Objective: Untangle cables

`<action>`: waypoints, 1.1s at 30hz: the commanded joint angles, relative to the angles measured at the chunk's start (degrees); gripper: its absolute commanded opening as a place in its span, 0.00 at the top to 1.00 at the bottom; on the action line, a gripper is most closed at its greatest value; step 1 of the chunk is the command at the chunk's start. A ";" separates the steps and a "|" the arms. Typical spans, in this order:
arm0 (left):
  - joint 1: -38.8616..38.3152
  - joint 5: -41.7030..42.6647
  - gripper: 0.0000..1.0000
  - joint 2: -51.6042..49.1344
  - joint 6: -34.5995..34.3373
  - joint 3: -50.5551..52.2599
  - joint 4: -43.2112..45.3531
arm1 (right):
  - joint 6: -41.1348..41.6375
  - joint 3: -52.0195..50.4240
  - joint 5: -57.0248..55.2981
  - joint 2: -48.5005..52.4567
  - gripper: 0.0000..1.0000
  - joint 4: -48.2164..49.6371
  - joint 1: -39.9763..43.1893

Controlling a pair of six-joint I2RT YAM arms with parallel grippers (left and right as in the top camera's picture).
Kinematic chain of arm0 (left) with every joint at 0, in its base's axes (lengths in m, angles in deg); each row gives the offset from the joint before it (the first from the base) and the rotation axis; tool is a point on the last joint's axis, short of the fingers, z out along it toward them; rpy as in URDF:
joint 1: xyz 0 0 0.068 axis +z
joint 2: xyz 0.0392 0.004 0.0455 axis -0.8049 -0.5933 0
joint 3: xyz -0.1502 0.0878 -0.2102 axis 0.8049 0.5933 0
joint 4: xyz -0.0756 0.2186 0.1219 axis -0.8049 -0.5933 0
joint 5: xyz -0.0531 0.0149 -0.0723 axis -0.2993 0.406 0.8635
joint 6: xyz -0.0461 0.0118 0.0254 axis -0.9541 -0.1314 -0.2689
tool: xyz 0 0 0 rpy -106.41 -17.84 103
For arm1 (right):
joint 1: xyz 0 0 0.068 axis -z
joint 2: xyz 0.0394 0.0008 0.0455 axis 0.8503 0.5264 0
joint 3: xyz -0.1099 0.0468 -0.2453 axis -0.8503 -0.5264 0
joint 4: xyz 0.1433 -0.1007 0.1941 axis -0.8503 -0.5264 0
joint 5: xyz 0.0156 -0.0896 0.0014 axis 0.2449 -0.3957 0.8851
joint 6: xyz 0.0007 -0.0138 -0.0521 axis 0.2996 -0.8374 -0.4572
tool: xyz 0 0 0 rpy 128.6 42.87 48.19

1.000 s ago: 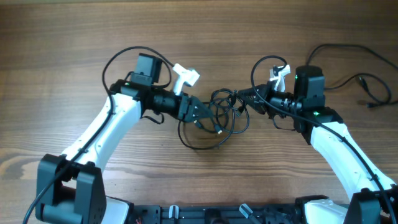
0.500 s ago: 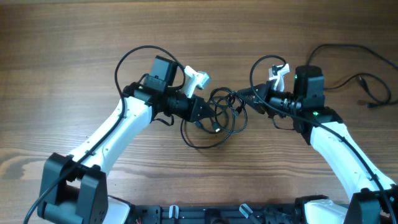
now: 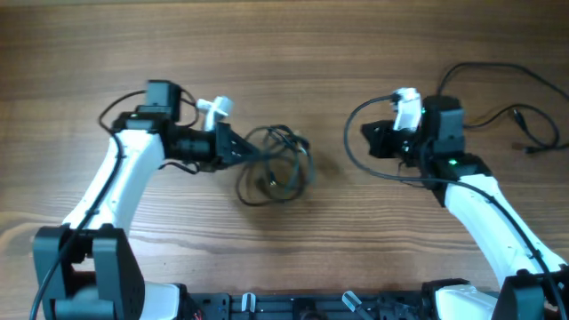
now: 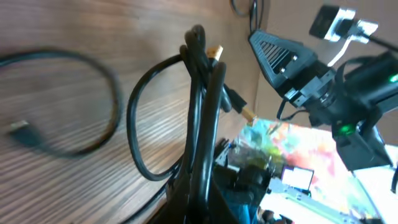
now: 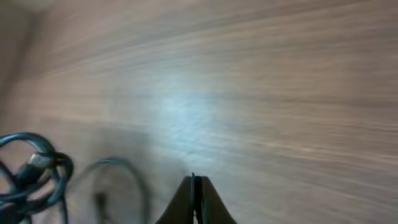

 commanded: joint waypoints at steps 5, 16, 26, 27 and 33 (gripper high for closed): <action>-3.34 9.92 0.96 0.31 4.37 -0.02 0.74 | 1.68 0.26 19.65 -0.31 0.56 1.14 -0.55; -8.41 15.15 0.96 0.31 18.49 -0.02 3.26 | 20.09 0.24 34.49 -0.31 0.39 -2.91 -0.55; -9.46 26.23 0.96 0.31 22.67 -0.02 9.35 | 19.61 0.24 40.46 -0.31 0.64 -5.49 -0.55; -9.46 26.23 0.96 0.31 22.67 -0.04 9.35 | 19.63 0.24 40.89 -0.31 0.63 -5.22 -0.55; -9.94 29.09 0.96 0.31 22.64 -0.02 9.33 | 18.12 0.24 41.09 -0.31 0.64 -4.98 -0.66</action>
